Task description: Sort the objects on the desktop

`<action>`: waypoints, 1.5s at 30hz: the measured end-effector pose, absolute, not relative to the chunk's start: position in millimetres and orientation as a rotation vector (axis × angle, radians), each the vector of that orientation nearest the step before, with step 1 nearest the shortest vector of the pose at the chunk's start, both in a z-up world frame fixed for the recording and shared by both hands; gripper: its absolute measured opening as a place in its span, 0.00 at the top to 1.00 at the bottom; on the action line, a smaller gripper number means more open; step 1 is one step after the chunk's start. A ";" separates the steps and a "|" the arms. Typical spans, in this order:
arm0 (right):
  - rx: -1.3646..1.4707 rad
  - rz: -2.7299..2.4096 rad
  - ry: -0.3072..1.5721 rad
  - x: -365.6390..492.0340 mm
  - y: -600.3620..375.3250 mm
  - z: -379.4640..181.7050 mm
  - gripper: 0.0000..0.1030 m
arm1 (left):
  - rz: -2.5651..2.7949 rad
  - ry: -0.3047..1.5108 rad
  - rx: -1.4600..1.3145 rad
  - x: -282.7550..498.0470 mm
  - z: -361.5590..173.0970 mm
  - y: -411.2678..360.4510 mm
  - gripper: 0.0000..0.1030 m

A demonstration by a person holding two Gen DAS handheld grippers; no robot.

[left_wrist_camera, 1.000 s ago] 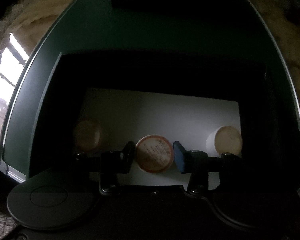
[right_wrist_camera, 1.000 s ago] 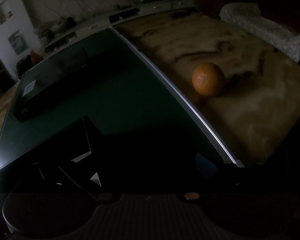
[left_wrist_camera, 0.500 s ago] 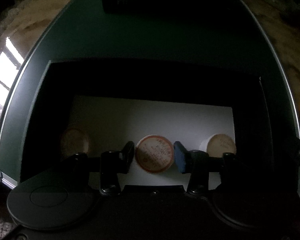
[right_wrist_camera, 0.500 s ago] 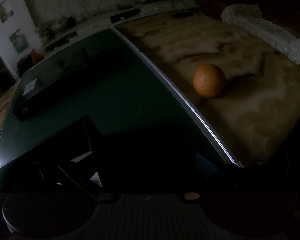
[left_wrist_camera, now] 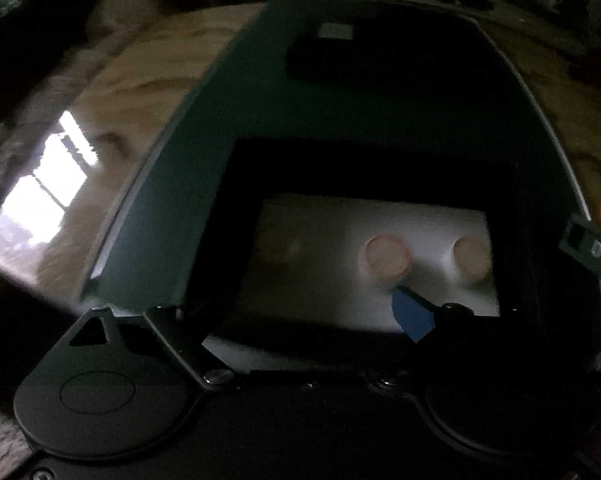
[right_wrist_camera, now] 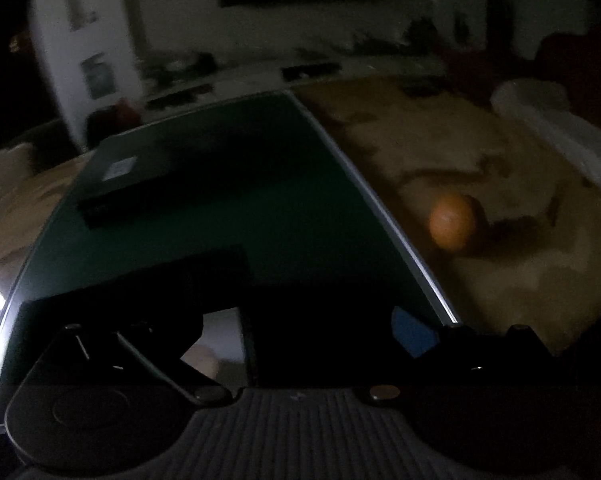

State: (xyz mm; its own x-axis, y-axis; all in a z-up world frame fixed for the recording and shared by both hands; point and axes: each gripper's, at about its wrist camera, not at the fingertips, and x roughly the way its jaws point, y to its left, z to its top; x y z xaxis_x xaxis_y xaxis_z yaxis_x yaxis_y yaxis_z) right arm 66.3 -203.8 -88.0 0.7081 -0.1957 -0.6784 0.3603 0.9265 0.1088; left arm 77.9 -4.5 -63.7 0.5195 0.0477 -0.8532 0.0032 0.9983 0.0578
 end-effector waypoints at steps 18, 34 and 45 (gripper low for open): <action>0.182 -0.056 0.850 -27.0 -130.2 -30.5 0.00 | 0.141 0.983 0.011 -26.2 -18.8 63.9 0.02; 0.178 -0.058 0.910 -34.5 -127.8 -10.6 0.00 | 0.088 1.016 0.034 -27.8 -1.1 53.9 0.00; 0.154 -0.050 0.934 -26.3 -123.2 -8.9 0.00 | 0.086 1.047 0.019 -20.1 -7.9 53.0 0.00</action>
